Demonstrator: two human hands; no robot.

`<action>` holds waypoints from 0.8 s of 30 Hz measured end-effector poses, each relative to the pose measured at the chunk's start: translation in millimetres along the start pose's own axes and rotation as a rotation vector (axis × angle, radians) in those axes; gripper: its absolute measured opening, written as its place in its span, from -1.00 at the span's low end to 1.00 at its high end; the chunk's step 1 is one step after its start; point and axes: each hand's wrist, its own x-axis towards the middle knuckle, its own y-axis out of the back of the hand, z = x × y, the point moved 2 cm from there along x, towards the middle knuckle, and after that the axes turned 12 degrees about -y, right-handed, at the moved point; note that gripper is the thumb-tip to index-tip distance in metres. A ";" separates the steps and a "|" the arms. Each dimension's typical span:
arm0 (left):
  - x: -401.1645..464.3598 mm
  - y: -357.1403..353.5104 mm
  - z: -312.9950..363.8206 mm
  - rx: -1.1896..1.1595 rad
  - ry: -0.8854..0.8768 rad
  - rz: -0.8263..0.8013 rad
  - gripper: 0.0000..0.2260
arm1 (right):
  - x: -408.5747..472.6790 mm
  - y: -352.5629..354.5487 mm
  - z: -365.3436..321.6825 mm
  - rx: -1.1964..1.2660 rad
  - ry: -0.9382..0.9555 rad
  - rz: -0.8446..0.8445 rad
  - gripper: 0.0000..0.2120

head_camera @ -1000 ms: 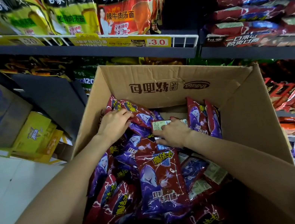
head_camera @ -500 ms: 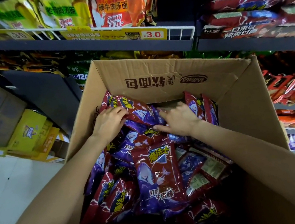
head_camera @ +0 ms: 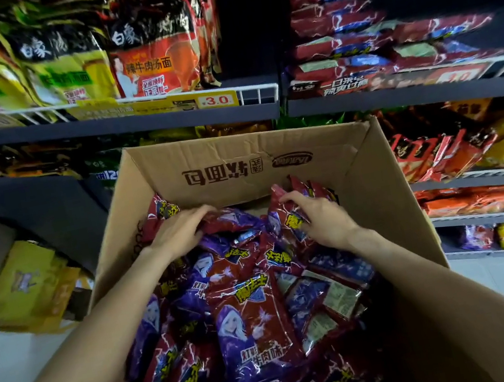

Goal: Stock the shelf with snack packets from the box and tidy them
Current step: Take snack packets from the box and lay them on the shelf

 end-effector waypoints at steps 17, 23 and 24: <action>-10.1 173.8 114.2 -0.024 -0.053 0.705 -0.63 | -102.5 201.8 44.0 0.500 0.267 0.518 -0.91; 17.7 226.4 180.8 0.006 -0.105 0.814 -0.69 | -124.3 285.3 99.3 0.595 0.284 0.869 -0.91; 24.4 232.8 189.3 0.010 -0.119 0.834 -0.67 | -123.4 300.8 111.4 0.611 0.270 0.948 -0.90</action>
